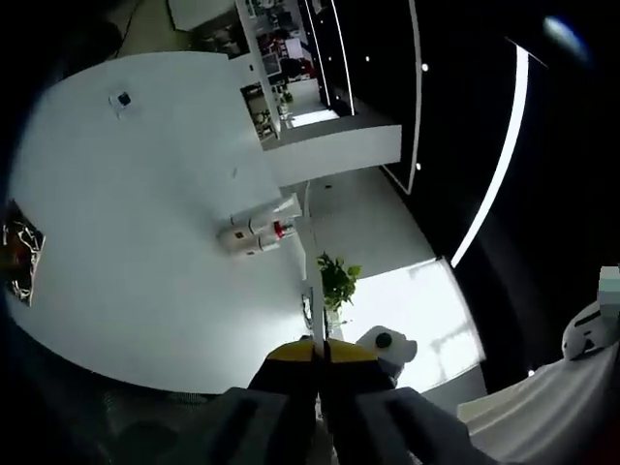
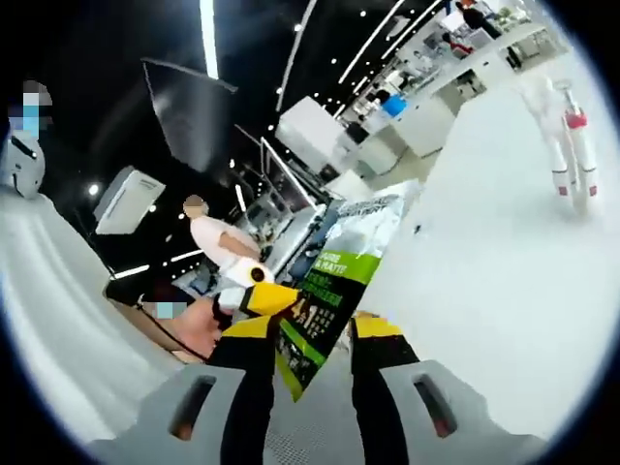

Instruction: Arrange the skincare products in the storage area until every visible bottle or jar stands upright without overlapping.

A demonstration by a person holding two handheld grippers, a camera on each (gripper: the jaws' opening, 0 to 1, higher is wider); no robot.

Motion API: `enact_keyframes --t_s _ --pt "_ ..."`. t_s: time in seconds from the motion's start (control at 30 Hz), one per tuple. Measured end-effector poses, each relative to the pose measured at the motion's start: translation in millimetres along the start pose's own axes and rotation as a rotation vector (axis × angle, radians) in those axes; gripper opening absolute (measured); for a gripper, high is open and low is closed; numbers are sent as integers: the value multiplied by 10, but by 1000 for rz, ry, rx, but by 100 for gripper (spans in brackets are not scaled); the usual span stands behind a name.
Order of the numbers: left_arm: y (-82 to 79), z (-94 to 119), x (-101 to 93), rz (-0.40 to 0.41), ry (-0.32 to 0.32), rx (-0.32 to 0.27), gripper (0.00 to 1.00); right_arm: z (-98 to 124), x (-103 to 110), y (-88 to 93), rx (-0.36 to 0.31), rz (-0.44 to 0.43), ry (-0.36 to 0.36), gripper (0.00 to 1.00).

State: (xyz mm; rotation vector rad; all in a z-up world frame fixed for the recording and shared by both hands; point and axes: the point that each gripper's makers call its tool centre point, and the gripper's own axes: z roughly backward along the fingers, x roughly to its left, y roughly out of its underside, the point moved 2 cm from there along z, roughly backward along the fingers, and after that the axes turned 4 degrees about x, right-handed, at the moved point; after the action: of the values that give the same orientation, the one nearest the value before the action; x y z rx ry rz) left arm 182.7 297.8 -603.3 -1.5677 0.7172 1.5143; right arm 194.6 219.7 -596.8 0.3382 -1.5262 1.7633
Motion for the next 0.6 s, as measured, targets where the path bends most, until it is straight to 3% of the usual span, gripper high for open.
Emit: enact_keyframes --t_s 0.07,0.17,0.27,0.33,0.47,0.6 --pt "-25 -26 27 4 -13 -5 1 80 -173 64 23 22 97 50" --pt "-77 -72 76 9 -26 -7 1 240 -433 151 73 152 255 61" --pt "-143 -136 167 6 -54 -4 1 467 -647 174 98 339 444 63" --pt "-185 -210 209 22 -55 -3 1 564 -727 182 73 381 520 61" --pt "-298 -372 305 31 -72 6 1 652 -916 230 65 367 601 62" --pt "-451 -550 401 25 -96 36 1 674 -1019 287 48 296 636 61"
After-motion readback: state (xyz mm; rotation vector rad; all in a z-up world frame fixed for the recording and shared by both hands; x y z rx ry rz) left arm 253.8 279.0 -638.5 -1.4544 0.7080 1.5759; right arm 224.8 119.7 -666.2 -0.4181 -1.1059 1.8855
